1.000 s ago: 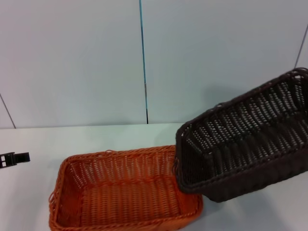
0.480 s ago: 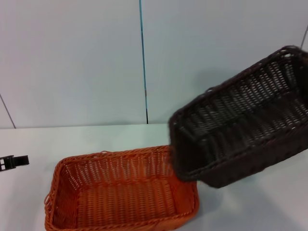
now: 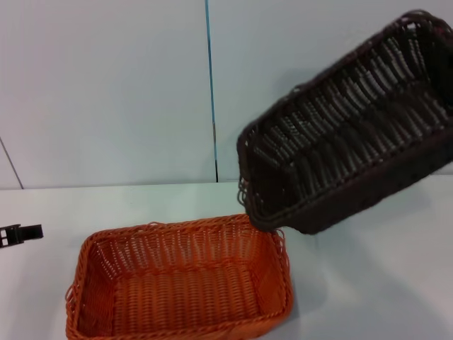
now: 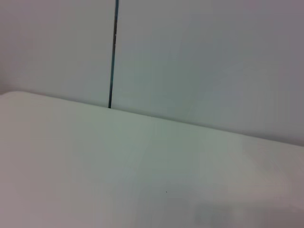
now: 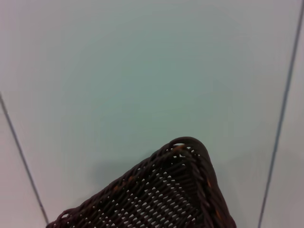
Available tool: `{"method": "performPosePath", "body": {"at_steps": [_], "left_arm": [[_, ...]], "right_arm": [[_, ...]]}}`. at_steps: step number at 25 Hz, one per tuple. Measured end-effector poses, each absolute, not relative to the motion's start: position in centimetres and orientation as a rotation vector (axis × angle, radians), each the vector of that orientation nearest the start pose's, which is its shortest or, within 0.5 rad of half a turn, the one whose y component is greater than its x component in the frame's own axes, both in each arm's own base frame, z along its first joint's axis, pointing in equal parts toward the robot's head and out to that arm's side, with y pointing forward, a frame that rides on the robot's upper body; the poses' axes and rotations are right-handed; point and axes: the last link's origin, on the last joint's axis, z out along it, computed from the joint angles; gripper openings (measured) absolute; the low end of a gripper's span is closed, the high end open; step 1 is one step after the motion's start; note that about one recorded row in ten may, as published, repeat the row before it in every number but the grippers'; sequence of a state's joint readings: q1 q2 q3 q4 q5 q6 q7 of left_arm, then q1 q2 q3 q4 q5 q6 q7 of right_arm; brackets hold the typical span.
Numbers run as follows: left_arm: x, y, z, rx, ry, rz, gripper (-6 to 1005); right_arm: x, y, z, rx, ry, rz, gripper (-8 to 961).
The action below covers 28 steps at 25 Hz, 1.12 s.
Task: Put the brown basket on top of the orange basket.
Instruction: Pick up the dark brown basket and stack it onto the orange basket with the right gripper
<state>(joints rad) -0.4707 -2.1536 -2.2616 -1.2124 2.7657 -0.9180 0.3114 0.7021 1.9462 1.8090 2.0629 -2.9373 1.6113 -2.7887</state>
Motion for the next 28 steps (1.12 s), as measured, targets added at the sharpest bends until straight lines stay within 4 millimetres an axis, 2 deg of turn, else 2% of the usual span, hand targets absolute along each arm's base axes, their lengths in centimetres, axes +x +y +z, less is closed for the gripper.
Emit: {"method": "performPosePath", "body": {"at_steps": [7, 18, 28], "left_arm": [[-30.6, 39.5, 9.3, -1.601, -1.376, -0.156, 921], [-31.6, 39.4, 10.8, -1.608, -1.335, -0.097, 921], [-32.9, 39.1, 12.6, -1.636, -1.309, -0.045, 921]], "right_arm": [[3.9, 36.5, 14.6, 1.437, 2.504, 1.734, 183], [1.4, 36.0, 10.3, 1.401, 2.682, 1.603, 183], [0.9, 35.4, 6.2, 1.464, 2.803, 1.51, 188]]}}
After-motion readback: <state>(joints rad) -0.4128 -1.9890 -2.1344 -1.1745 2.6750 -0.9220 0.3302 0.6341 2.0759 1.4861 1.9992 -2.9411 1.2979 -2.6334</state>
